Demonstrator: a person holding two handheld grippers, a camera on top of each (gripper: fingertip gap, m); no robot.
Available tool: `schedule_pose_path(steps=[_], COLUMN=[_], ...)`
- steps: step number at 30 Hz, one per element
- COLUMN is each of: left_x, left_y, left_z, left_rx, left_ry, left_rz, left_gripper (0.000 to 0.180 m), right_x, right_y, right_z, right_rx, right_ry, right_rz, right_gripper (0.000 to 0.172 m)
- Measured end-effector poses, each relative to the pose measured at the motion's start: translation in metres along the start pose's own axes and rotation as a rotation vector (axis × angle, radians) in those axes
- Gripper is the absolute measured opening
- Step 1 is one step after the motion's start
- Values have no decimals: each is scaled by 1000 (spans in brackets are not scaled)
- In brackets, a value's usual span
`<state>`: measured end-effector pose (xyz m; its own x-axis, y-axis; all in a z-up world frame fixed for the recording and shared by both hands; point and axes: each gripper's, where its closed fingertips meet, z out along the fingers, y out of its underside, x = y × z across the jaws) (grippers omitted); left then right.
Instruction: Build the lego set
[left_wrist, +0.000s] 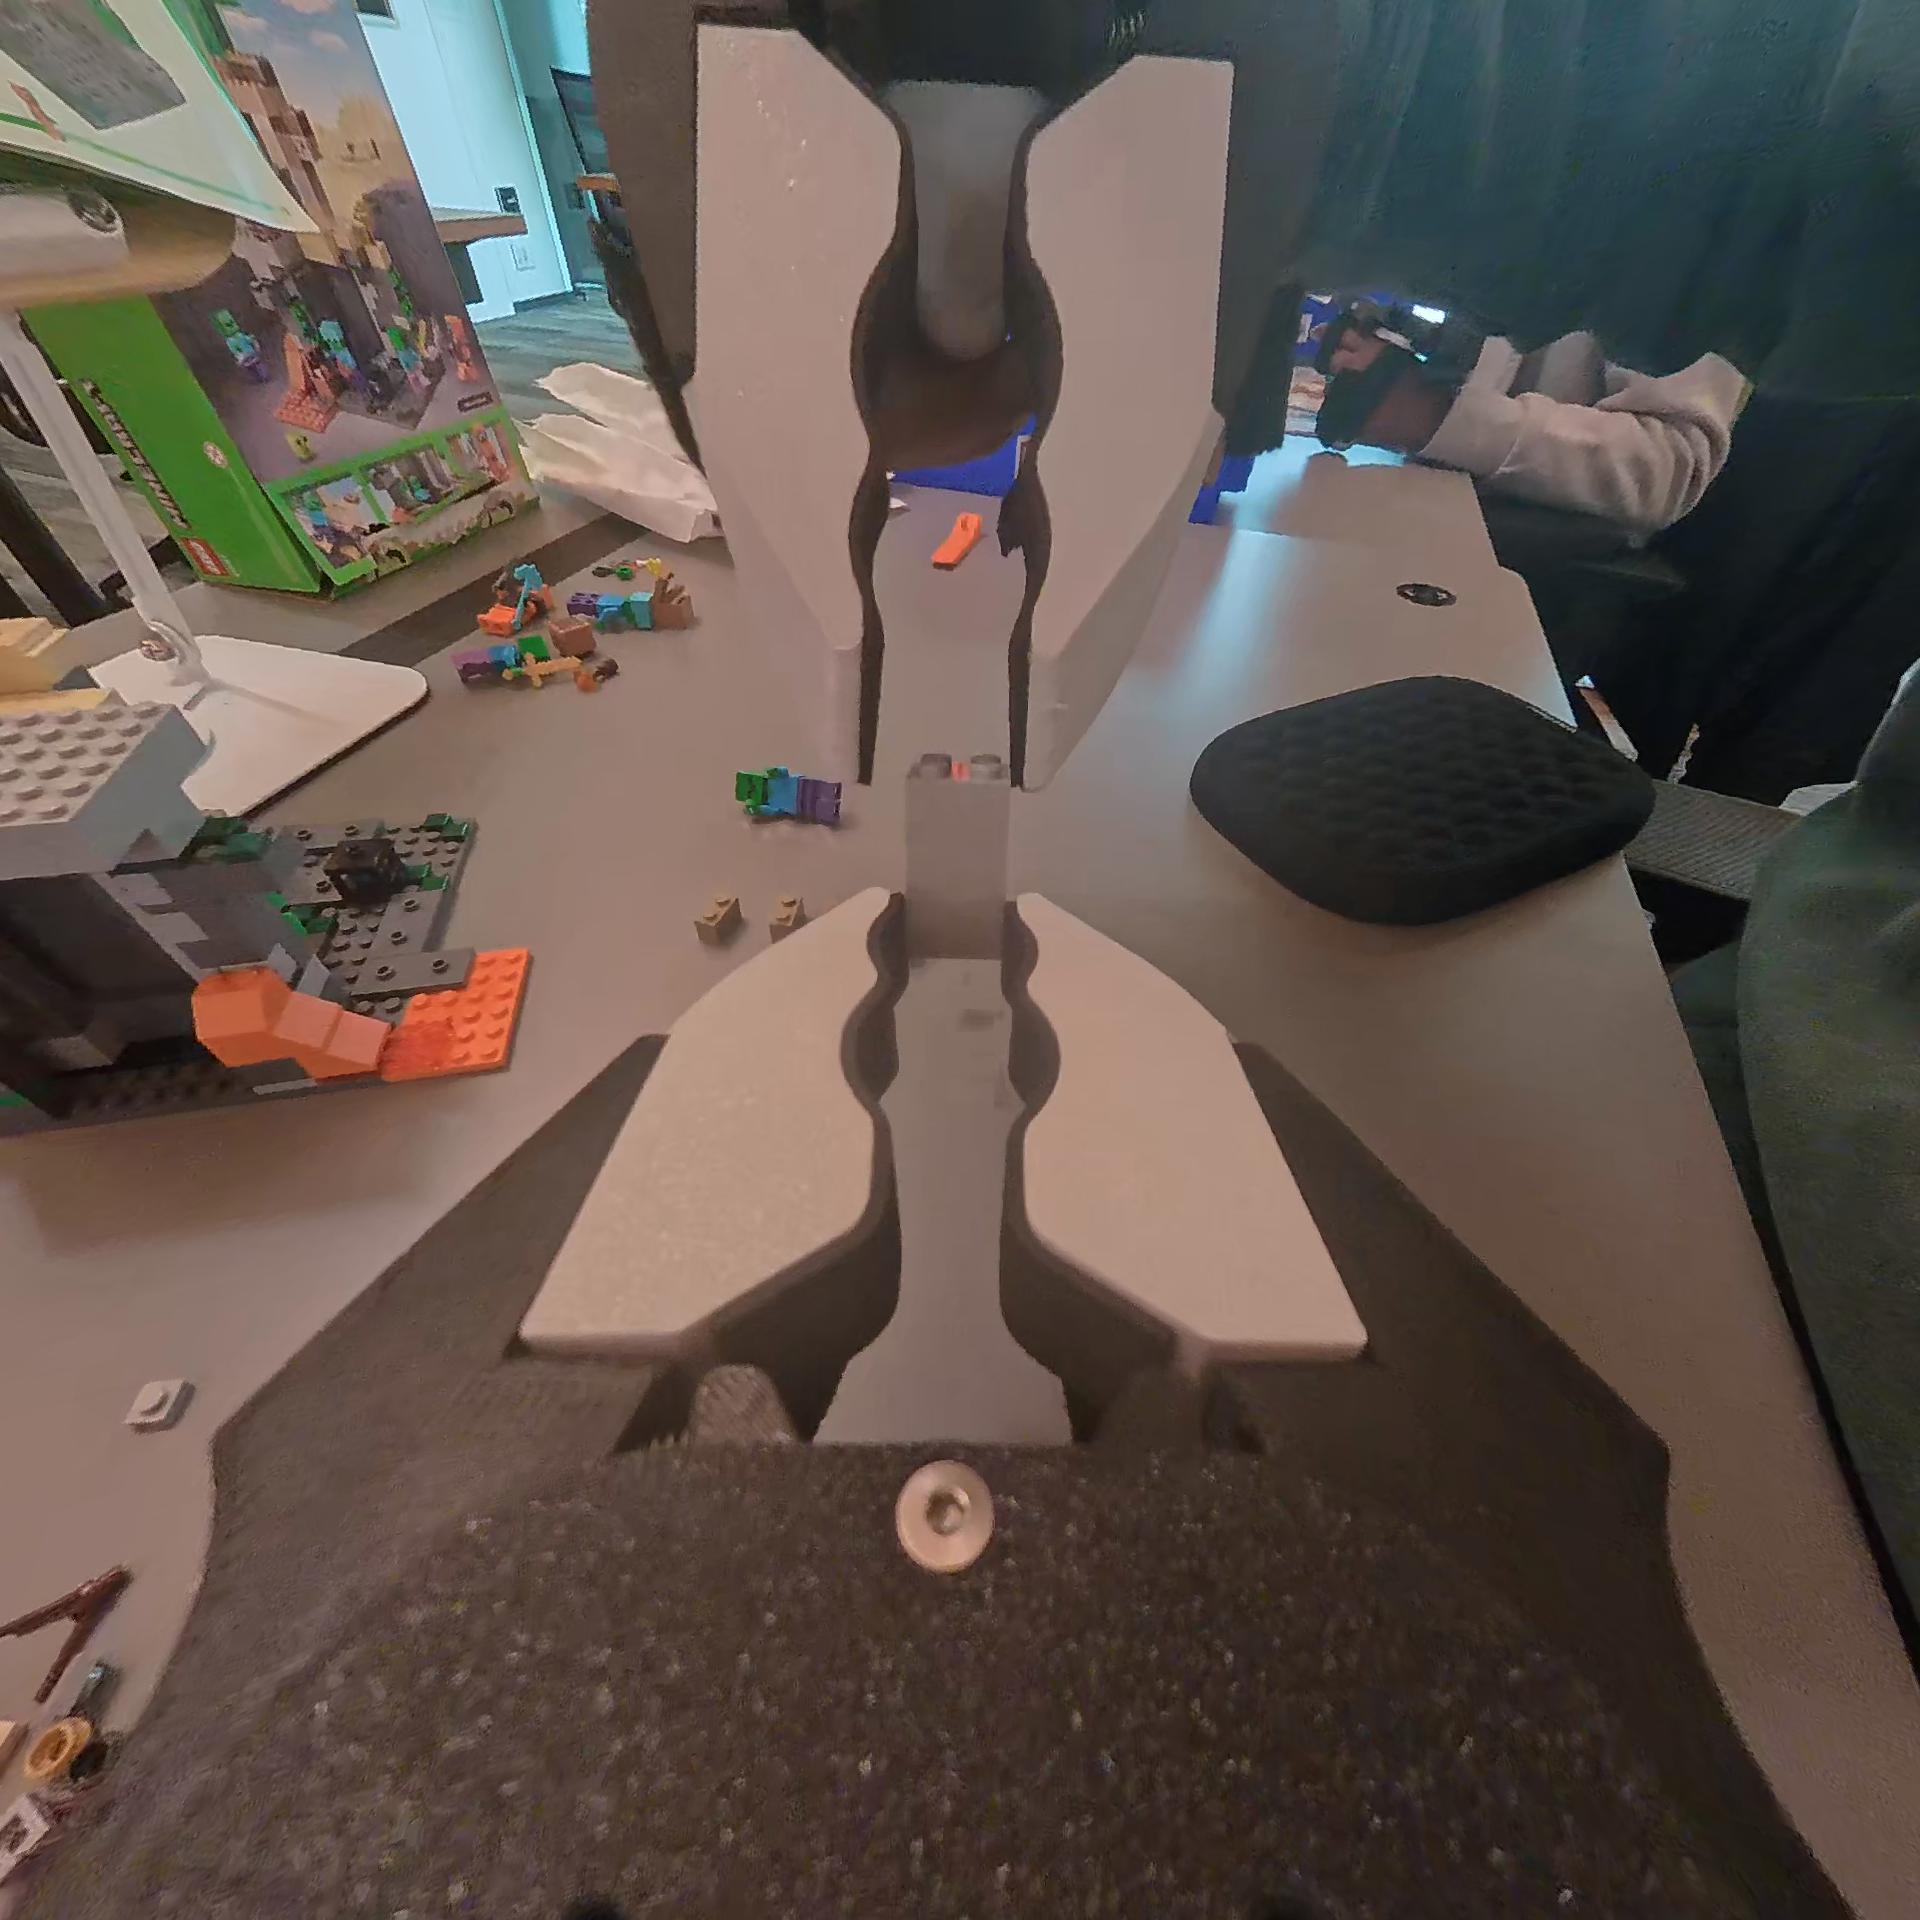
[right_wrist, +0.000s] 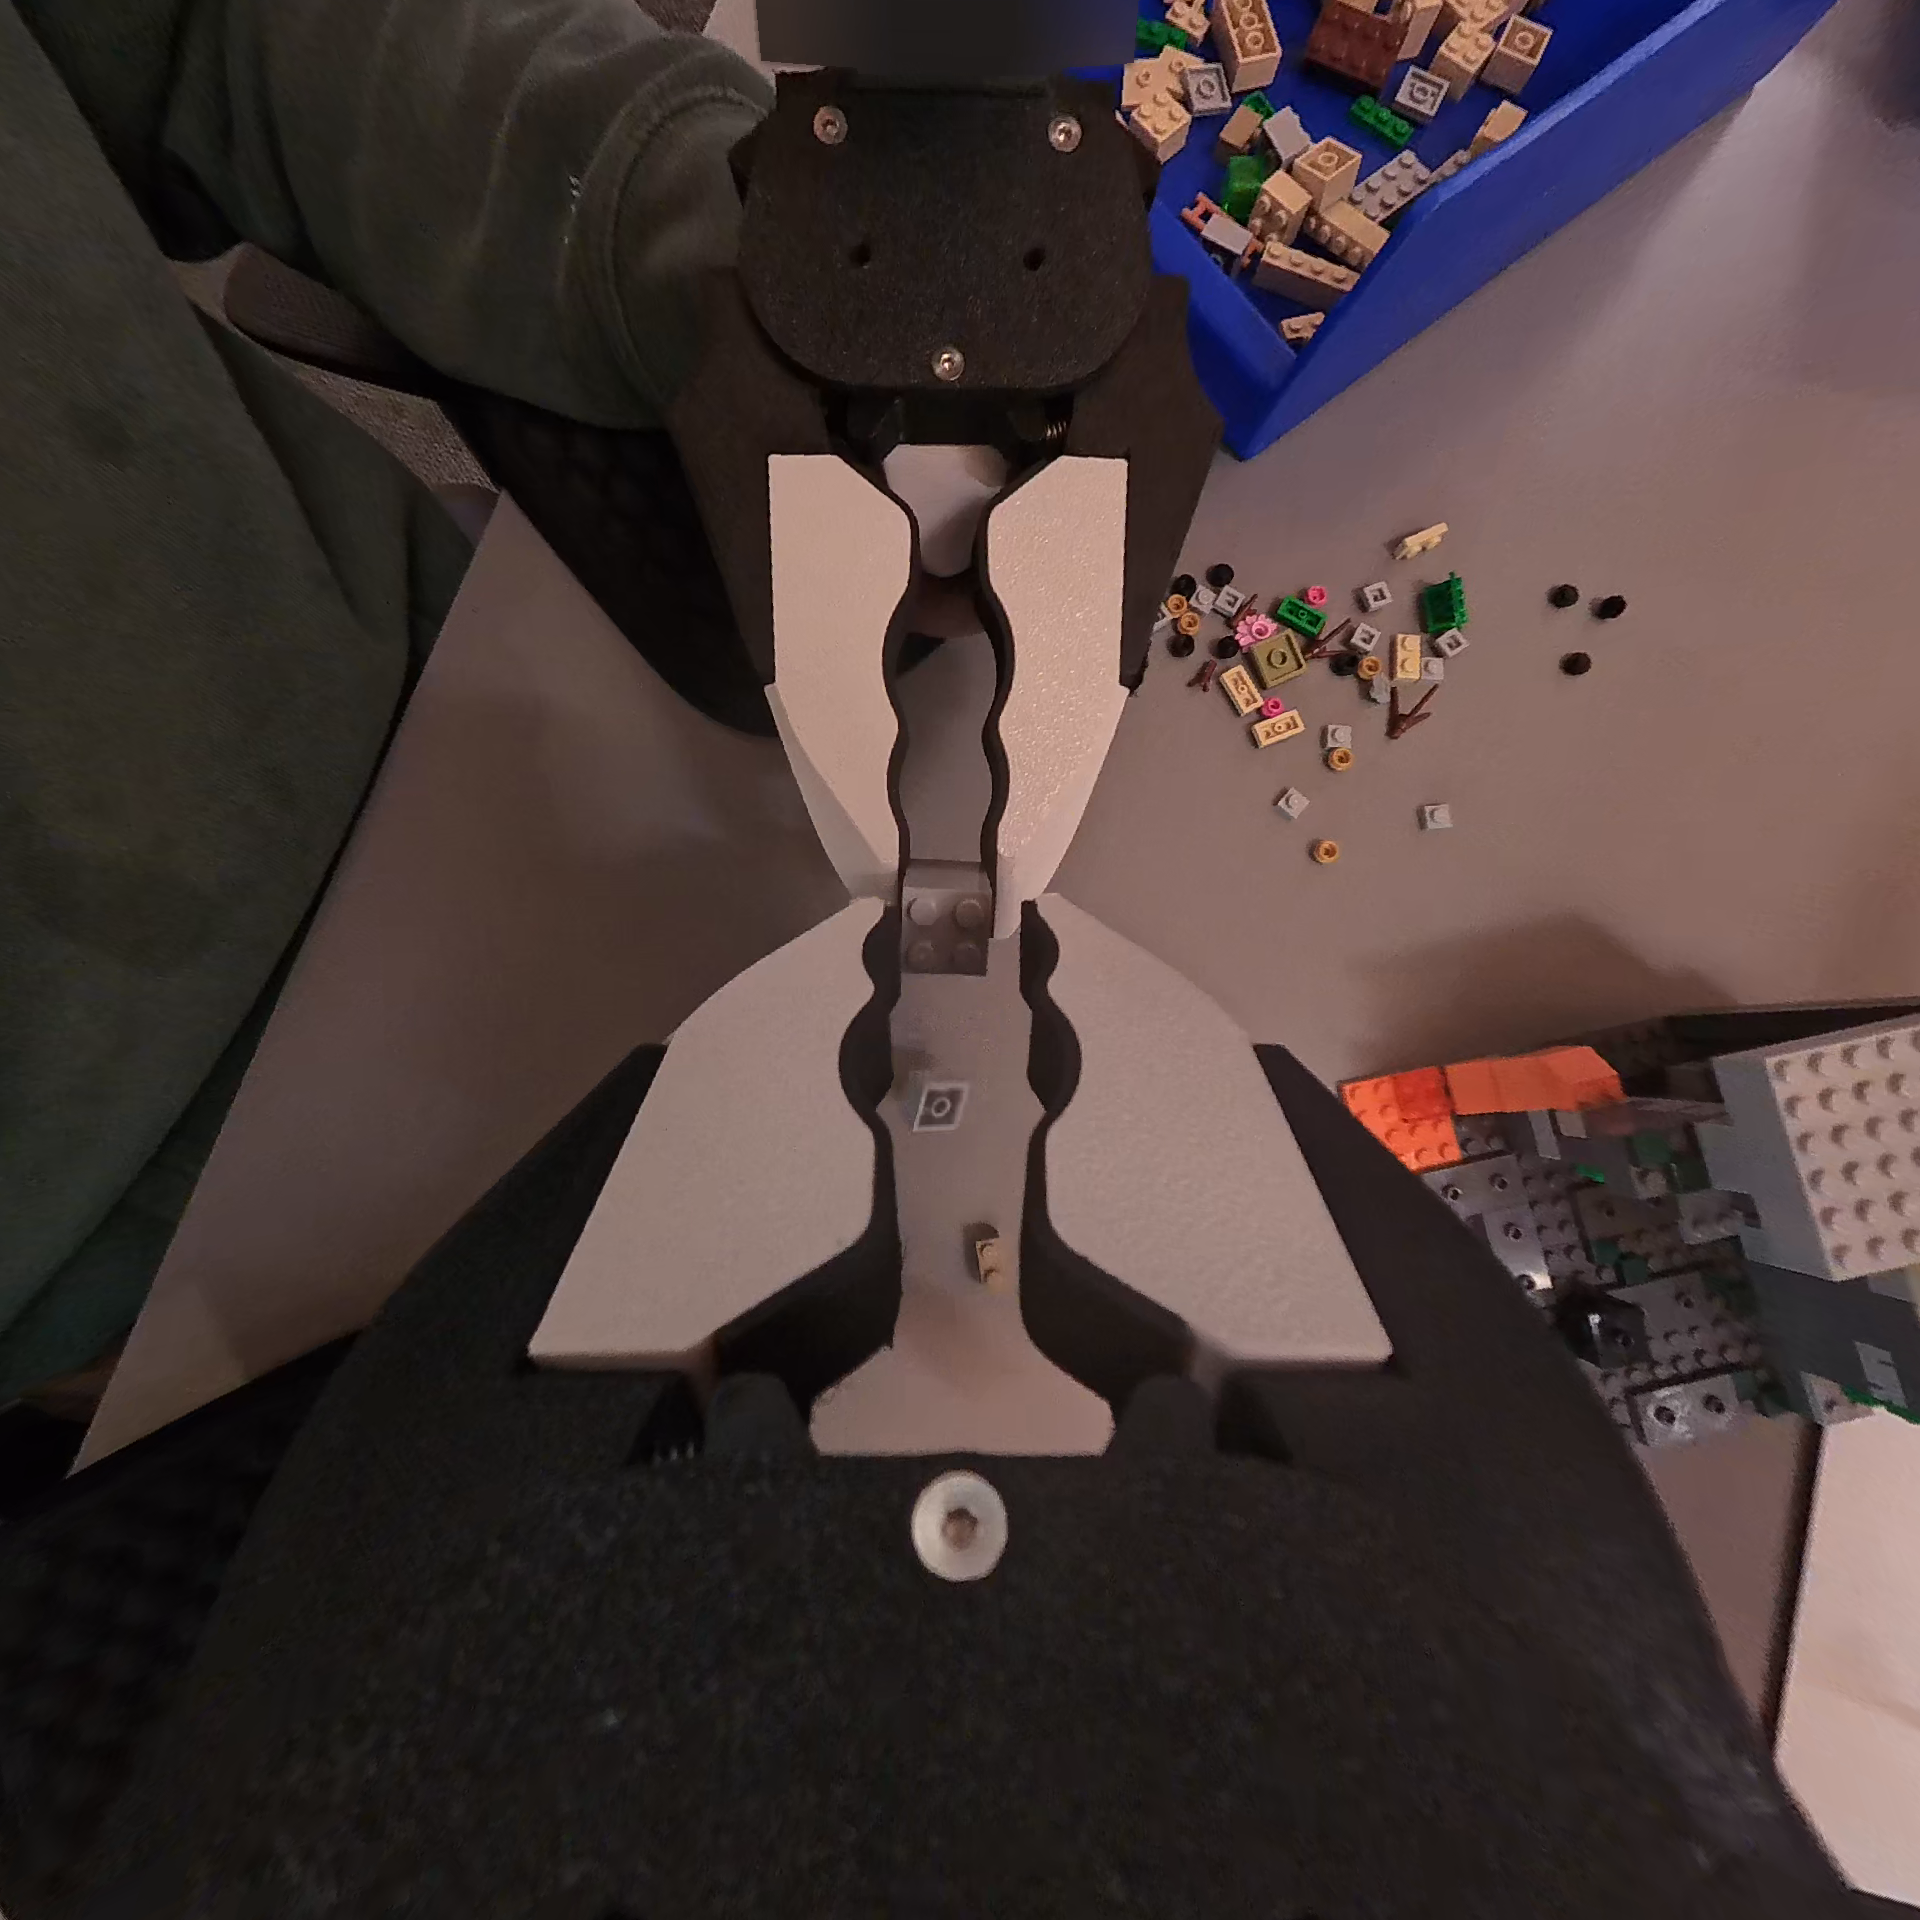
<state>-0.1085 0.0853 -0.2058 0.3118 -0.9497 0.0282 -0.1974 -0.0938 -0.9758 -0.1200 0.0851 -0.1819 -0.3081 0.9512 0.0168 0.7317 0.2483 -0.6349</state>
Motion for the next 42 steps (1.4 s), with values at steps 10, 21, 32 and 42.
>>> schedule_pose_path(steps=[10, 21, 32, 42], left_x=[-3, 0, 2, 22], left_y=[4, 11, 13, 4], left_z=[0, 6, 13, 15], left_rx=[-19, -58, -45, -8], left_ry=[-13, -11, -13, 63], left_rz=[-1, 17, 31, 60], left_gripper=[17, 17, 17, 17], right_x=[4, -89, -89, -43], right_y=[0, 90, 108, 26], right_z=[-11, 42, 71, -29], right_rx=[43, -166, -179, 157], right_ry=[62, 79, 226, 300], right_rz=[17, 123, 464, 124], right_gripper=[22, 21, 17, 16])
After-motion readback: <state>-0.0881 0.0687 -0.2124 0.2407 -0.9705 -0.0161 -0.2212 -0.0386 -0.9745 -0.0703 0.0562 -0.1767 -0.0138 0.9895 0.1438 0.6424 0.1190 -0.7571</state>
